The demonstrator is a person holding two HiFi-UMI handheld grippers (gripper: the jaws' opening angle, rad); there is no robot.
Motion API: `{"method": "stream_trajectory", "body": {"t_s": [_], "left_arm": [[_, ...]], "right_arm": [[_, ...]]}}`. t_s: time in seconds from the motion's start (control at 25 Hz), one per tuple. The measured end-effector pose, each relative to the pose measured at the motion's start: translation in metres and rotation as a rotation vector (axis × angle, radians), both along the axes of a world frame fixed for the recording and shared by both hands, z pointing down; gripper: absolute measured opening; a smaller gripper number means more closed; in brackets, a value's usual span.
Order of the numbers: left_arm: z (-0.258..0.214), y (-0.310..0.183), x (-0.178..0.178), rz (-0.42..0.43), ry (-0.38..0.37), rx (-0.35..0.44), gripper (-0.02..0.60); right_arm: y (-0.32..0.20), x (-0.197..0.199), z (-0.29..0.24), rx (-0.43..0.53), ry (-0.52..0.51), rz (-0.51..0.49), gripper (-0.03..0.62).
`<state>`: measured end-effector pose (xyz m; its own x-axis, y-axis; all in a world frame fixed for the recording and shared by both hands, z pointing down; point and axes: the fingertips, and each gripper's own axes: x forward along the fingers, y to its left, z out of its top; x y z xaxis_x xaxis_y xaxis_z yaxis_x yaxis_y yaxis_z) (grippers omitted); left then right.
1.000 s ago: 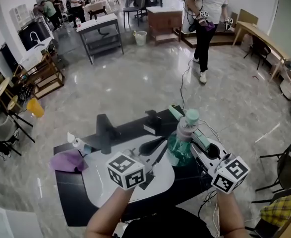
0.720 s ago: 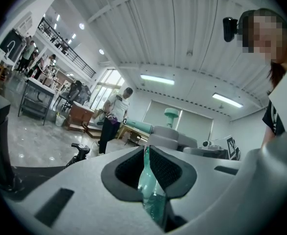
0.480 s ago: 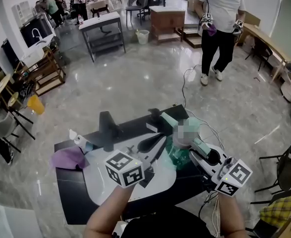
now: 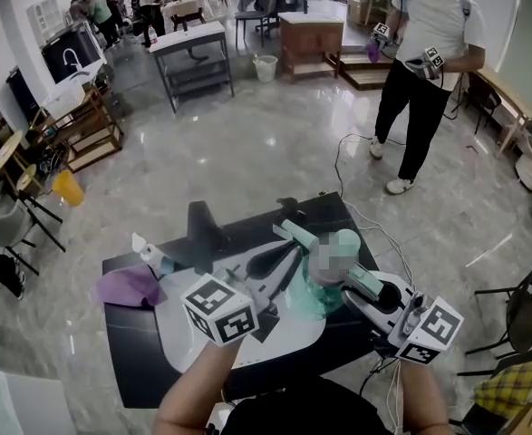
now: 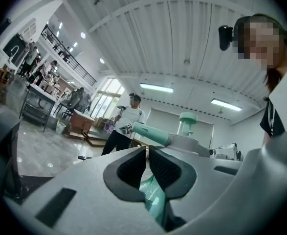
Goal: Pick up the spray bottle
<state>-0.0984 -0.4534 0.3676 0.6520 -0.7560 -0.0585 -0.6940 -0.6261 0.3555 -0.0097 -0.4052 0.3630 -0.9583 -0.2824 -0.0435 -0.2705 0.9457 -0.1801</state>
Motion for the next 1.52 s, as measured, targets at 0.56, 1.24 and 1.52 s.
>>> {"method": "stream_trajectory", "body": {"t_s": [0.56, 1.24, 1.52], "left_arm": [[-0.020, 0.035, 0.004, 0.121, 0.067, 0.069, 0.018], [-0.041, 0.091, -0.015, 0.105, 0.073, 0.128, 0.020], [-0.040, 0.114, -0.026, 0.093, 0.071, 0.121, 0.020]], "right_arm": [[0.028, -0.005, -0.010, 0.046, -0.004, -0.054, 0.080], [0.080, -0.023, -0.025, 0.074, 0.008, -0.110, 0.080], [0.103, -0.034, -0.024, 0.071, 0.012, -0.126, 0.080]]}}
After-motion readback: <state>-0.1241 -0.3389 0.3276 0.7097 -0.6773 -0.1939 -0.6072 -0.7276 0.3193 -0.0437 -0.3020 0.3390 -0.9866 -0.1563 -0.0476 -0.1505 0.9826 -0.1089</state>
